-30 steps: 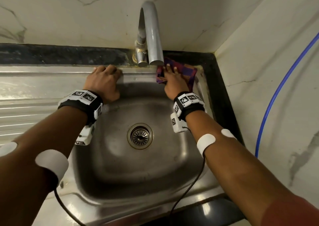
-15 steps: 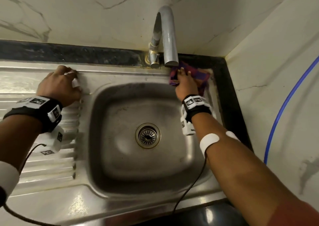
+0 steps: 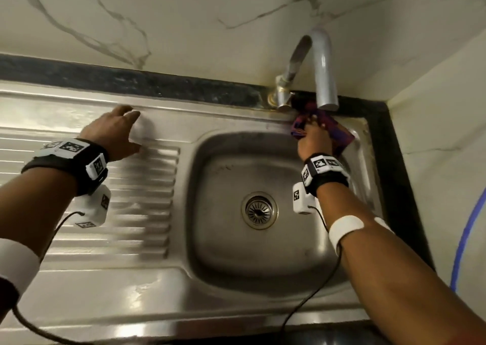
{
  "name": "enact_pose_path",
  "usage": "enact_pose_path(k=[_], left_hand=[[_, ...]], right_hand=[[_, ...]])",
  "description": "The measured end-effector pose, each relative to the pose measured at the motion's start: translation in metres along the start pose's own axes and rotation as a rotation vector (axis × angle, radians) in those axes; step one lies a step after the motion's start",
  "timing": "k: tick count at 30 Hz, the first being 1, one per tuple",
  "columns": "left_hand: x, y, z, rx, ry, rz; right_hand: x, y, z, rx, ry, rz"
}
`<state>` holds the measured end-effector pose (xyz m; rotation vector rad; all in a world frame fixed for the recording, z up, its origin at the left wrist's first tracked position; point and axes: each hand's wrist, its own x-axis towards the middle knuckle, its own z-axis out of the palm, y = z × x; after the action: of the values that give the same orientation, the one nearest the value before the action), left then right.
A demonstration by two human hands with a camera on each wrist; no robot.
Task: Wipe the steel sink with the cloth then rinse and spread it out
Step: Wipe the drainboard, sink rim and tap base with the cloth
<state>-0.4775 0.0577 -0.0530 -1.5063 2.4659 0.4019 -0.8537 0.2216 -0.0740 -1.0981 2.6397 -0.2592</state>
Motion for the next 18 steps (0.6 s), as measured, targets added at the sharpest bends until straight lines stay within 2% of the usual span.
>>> enact_pose_path(k=[2, 4, 8, 12, 15, 18], left_hand=[[-0.005, -0.012, 0.004, -0.043, -0.029, -0.025], [-0.006, -0.013, 0.005, -0.083, -0.021, -0.041], [-0.003, -0.013, 0.005, -0.116, -0.019, -0.040], [-0.002, -0.014, 0.008, -0.147, 0.006, -0.039], [-0.005, -0.015, 0.010, -0.170, 0.018, -0.041], [-0.004, -0.020, 0.010, -0.198, 0.017, -0.020]], right_hand=[[-0.011, -0.025, 0.011, 0.042, 0.027, -0.003], [-0.027, -0.063, 0.026, 0.087, 0.022, -0.120], [-0.056, -0.160, 0.062, -0.010, -0.131, -0.305], [-0.069, -0.238, 0.079, -0.120, -0.203, -0.472], [-0.071, -0.254, 0.081, -0.124, -0.254, -0.540], [-0.064, -0.228, 0.076, -0.074, -0.233, -0.579]])
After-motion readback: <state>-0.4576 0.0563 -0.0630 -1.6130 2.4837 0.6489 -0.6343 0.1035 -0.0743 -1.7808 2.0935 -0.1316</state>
